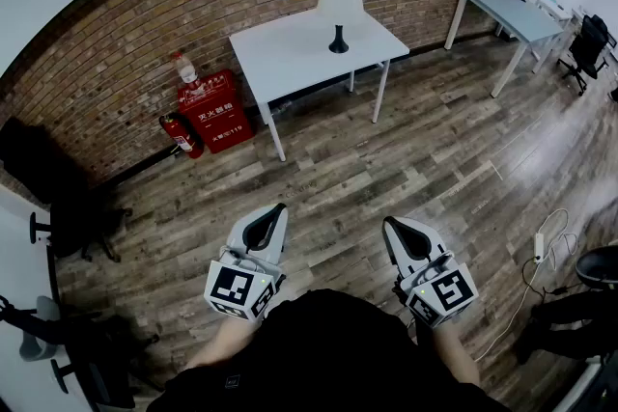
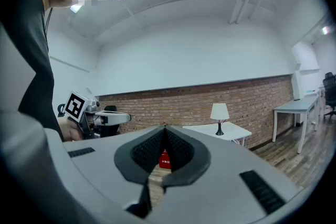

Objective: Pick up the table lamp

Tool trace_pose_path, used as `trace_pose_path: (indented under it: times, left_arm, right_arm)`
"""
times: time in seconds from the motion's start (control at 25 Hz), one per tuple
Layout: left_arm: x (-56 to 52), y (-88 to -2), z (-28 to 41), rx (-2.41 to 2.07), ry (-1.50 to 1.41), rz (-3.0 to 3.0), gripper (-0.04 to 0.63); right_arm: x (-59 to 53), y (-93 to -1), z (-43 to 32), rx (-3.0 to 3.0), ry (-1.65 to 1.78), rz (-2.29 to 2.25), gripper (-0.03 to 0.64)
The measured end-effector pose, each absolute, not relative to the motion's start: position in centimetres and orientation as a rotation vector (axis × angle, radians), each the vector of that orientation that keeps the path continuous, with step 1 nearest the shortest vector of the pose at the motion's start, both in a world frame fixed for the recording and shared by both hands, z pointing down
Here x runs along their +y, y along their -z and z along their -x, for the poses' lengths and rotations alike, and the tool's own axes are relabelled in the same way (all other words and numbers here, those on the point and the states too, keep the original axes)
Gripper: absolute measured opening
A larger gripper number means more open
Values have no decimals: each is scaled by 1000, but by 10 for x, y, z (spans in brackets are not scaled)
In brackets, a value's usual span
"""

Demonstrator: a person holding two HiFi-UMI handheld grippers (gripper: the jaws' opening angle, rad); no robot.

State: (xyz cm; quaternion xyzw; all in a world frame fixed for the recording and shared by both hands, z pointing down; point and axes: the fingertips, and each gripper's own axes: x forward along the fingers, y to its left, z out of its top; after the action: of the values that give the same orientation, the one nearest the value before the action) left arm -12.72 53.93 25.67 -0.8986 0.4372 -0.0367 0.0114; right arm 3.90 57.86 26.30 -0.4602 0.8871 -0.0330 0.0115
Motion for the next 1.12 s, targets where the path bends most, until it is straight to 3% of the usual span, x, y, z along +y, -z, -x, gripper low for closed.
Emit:
trace_pose_path:
  times: [0.56,1.12]
  left_arm:
    - [530,-258,16,1262,47,2851,6]
    - [438,-280,15,1305,51,2887,6]
  right_arm:
    - [583,-265,-122,2770,160,1361,8]
    - [514,-298,-139,2774,271,1366,8]
